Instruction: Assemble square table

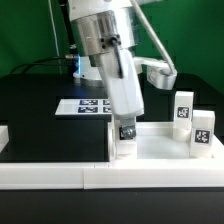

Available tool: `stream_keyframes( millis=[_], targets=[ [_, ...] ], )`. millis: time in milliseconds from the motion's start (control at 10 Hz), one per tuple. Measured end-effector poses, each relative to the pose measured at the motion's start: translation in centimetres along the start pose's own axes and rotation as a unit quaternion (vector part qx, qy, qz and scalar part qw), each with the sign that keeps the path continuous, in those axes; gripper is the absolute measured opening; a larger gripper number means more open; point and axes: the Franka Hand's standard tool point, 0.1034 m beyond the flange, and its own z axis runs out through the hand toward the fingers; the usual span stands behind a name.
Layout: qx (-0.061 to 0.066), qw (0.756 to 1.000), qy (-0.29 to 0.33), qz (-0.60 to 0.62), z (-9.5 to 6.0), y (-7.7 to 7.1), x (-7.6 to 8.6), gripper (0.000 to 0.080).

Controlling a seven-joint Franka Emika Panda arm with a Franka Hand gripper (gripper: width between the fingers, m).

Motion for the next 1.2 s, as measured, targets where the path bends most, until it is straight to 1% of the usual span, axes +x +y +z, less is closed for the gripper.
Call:
stream_keyframes(
  millis=[100, 200, 300, 400, 500, 600, 700, 800, 900, 1000, 1100, 1200],
  targets=[
    [0.000, 1.000, 0.000, -0.016, 0.04, 0.02, -0.01, 0.0383],
    [0.000, 1.000, 0.000, -0.018, 0.05, 0.02, -0.05, 0.0556],
    [-0.005, 0.993, 0.003, -0.117, 0.01, 0.06, -0.05, 0.0556],
    [-0.013, 0.974, 0.003, -0.227, -0.09, 0.06, -0.16, 0.0627],
    [-0.019, 0.958, 0.003, -0.286, -0.16, 0.07, -0.42, 0.0627],
    [-0.019, 0.950, 0.002, -0.312, -0.07, 0.11, -0.31, 0.0645],
    [-0.019, 0.936, 0.001, -0.350, -0.05, 0.12, -0.28, 0.0649],
    [-0.022, 0.916, 0.002, -0.401, -0.07, 0.17, -0.15, 0.0649],
    [-0.033, 0.876, 0.008, -0.481, -0.18, 0.22, 0.31, 0.0649],
    [-0.042, 0.827, 0.015, -0.560, -0.33, 0.07, 0.40, 0.0649],
    [-0.048, 0.777, 0.016, -0.627, -0.36, 0.00, 0.44, 0.0649],
    [-0.050, 0.741, 0.012, -0.669, -0.18, 0.09, 0.41, 0.0649]
  ],
)
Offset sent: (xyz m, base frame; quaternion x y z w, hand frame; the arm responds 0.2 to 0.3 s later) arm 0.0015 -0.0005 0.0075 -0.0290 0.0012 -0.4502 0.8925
